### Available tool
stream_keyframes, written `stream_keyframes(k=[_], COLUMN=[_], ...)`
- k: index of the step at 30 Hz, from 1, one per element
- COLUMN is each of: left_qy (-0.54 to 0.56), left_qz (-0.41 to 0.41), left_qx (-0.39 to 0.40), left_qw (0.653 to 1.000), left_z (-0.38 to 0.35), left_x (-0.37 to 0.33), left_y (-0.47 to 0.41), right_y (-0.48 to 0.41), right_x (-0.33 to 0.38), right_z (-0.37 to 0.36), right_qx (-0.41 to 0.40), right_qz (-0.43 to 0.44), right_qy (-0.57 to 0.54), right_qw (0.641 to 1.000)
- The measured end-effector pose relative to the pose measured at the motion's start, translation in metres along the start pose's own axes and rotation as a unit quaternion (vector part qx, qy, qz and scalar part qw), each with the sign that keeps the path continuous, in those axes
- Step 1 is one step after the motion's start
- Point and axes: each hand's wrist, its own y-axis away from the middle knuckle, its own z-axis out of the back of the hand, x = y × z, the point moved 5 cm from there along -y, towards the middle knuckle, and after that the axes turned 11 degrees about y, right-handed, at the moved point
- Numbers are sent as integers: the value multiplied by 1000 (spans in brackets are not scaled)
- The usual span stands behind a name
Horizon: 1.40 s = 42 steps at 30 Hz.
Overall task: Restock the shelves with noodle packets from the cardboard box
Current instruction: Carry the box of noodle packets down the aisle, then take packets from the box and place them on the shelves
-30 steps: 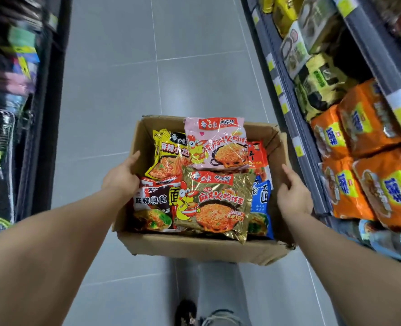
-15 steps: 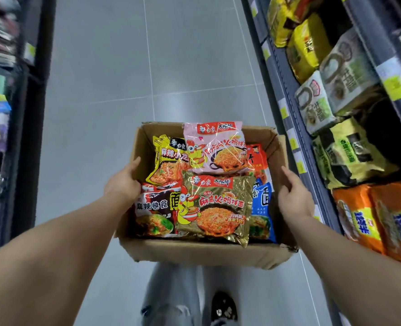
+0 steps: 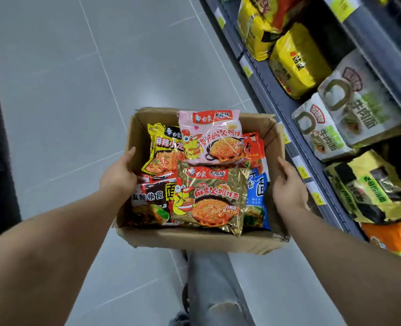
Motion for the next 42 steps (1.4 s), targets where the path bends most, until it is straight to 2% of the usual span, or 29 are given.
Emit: stream_keyframes(k=[12,16,21,25,30,37,40,42], left_qy=[-97,-90,-167,-201,-222,-299,-279,-225], left_qz=[-60,-59,-148,-194,-208,-313,-407,-403], left_qx=[61,125,173,198,182,192,156,203], left_qw=[992,986,959,939,935,881,856,864], left_z=[-45,-72,-107,-136,-163,-175,-183,-206], left_x=[-124,-152,-203,-229,-247,-243,-254,-261], left_y=[-182,-241,-302,-351,-391,-406,-381,-355], right_y=[-119,-131,-136,-143,-157,-156,-149,-144], right_x=[40,41,49,59,68,66,69,77], right_z=[-33,-54,-99,-139,-184,-218,-209,-203], right_qx=[19,15,9,-25,-46,-46,-104,-148], right_qz=[-143,-219,-313,-365,-400,-410,-395,-398], right_qy=[25,5,-45,-96,-120,-155,-167,-177], right_qw=[989,976,949,926,908,898,897,888])
